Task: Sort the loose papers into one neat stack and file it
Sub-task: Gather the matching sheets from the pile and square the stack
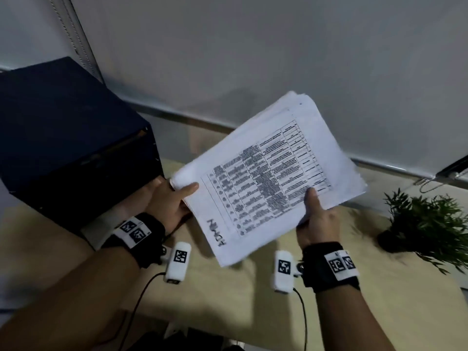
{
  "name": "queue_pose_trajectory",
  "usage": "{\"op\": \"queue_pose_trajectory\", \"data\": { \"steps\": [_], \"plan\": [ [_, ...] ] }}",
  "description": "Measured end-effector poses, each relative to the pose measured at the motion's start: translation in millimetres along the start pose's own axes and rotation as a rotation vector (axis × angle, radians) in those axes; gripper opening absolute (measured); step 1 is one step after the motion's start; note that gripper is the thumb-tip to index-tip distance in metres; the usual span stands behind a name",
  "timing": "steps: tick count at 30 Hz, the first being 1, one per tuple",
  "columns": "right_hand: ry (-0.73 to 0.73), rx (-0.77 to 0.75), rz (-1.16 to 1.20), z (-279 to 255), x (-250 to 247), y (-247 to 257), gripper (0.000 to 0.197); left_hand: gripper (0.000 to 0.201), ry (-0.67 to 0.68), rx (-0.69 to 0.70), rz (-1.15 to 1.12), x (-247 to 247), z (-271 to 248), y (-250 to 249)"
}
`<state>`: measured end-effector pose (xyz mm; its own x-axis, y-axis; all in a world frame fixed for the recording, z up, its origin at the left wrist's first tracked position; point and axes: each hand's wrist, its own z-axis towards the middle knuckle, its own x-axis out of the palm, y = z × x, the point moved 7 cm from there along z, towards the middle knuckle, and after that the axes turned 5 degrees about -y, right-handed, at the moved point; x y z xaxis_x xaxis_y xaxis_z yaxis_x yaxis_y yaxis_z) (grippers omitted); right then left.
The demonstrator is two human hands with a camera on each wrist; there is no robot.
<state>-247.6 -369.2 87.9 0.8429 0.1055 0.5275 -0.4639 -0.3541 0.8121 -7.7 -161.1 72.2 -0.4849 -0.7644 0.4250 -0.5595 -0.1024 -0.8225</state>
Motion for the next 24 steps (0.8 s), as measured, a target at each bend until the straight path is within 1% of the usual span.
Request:
{"op": "queue_pose_trajectory", "data": {
  "steps": [1,2,3,4,5,6,7,8,10,12,13,14,15,16,17,18,20,22,24],
  "plan": [
    [0.036,-0.062,-0.093,-3,0,13,0.014,0.039,-0.018,0.024,0.070,-6,3,-4],
    [0.068,-0.132,-0.223,-8,1,26,0.018,0.039,-0.022,0.061,0.173,-6,5,-10],
    [0.097,-0.204,-0.377,-13,4,35,0.030,0.041,0.017,0.105,0.283,-1,7,-16],
    [0.128,-0.249,-0.498,-18,8,41,0.039,0.047,0.089,0.142,0.386,11,6,-21],
    [0.147,-0.275,-0.553,-23,14,45,0.037,0.055,0.149,0.170,0.490,21,5,-21],
    [0.168,-0.307,-0.560,-28,20,49,0.024,0.058,0.169,0.206,0.592,29,6,-21],
    [0.193,-0.320,-0.553,-31,27,52,0.009,0.057,0.159,0.263,0.666,33,8,-22],
    [0.215,-0.312,-0.551,-33,32,53,0.003,0.053,0.118,0.320,0.694,37,8,-26],
    [0.248,-0.315,-0.555,-36,40,54,0.018,0.042,0.021,0.414,0.651,42,2,-36],
    [0.232,-0.404,-0.601,-42,46,62,0.035,0.025,-0.074,0.554,0.619,50,-12,-46],
    [0.239,-0.455,-0.609,-46,47,65,0.037,0.017,-0.112,0.611,0.624,52,-17,-46],
    [0.248,-0.507,-0.628,-51,49,66,0.036,0.014,-0.129,0.640,0.626,53,-20,-44],
    [0.247,-0.557,-0.660,-56,49,66,0.036,0.016,-0.118,0.650,0.637,52,-20,-39],
    [0.234,-0.588,-0.692,-59,48,64,0.035,0.018,-0.071,0.639,0.643,54,-20,-34],
    [0.222,-0.586,-0.711,-59,46,60,0.034,0.025,-0.015,0.605,0.633,53,-17,-28],
    [0.203,-0.569,-0.718,-57,45,57,0.033,0.037,0.032,0.582,0.611,52,-14,-24],
    [0.150,-0.554,-0.695,-54,43,56,0.039,0.048,0.061,0.567,0.542,50,-7,-22],
    [0.105,-0.545,-0.627,-52,43,58,0.043,0.045,0.081,0.591,0.504,56,-8,-27],
    [0.104,-0.544,-0.565,-53,46,61,0.047,0.041,0.125,0.590,0.460,66,-10,-30]
  ]
}}
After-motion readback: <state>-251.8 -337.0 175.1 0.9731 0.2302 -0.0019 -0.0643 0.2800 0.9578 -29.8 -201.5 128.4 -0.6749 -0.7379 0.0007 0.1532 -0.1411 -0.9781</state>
